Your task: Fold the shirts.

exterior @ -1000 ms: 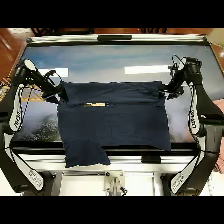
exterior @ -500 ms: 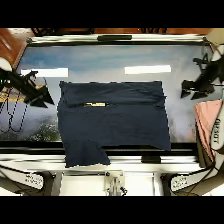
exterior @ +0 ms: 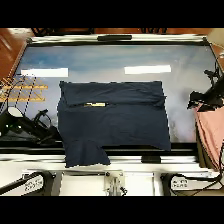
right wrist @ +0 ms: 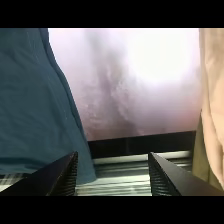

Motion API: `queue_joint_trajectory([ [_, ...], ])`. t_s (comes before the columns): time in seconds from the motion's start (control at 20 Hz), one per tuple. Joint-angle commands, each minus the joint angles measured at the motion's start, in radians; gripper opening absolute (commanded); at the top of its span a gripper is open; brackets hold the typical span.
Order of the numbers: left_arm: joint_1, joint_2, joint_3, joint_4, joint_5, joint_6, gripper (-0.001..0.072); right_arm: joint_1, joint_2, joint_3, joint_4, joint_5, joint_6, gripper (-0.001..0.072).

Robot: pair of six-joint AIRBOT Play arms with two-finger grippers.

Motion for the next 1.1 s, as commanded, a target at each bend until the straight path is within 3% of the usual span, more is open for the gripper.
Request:
queue_joint_trajectory([
  [0.0,-0.030,0.034,-0.110,0.004,0.049,0.024,0.0474,-0.005,0.011,-0.022,0.011,-0.010,-0.001,0.0551],
  [0.3,-0.189,0.034,-0.191,-0.082,0.182,0.010,0.0473,-0.005,0.011,-0.022,-0.024,0.035,0.000,0.0551],
  [0.4,-0.226,0.034,-0.195,-0.091,0.214,-0.026,0.0425,-0.006,0.011,-0.022,-0.024,0.043,0.001,0.0551],
  [0.45,-0.242,0.034,-0.205,-0.091,0.224,-0.037,0.0329,-0.006,0.011,-0.023,-0.023,0.045,0.002,0.0551],
  [0.55,-0.262,0.034,-0.223,-0.092,0.222,-0.036,0.0059,-0.011,0.021,-0.062,-0.019,0.045,0.003,0.0551],
  [0.6,-0.261,0.034,-0.227,-0.095,0.221,-0.035,0.0033,-0.024,0.035,-0.119,-0.013,0.038,-0.004,0.0551],
  [0.85,-0.243,0.097,-0.226,-0.095,0.230,-0.027,0.0033,-0.193,0.138,-0.534,0.193,-0.090,-0.157,0.0551],
  [1.05,-0.228,0.179,-0.216,-0.087,0.251,0.047,0.0033,-0.217,0.152,-0.692,0.236,-0.171,-0.176,0.0551],
])
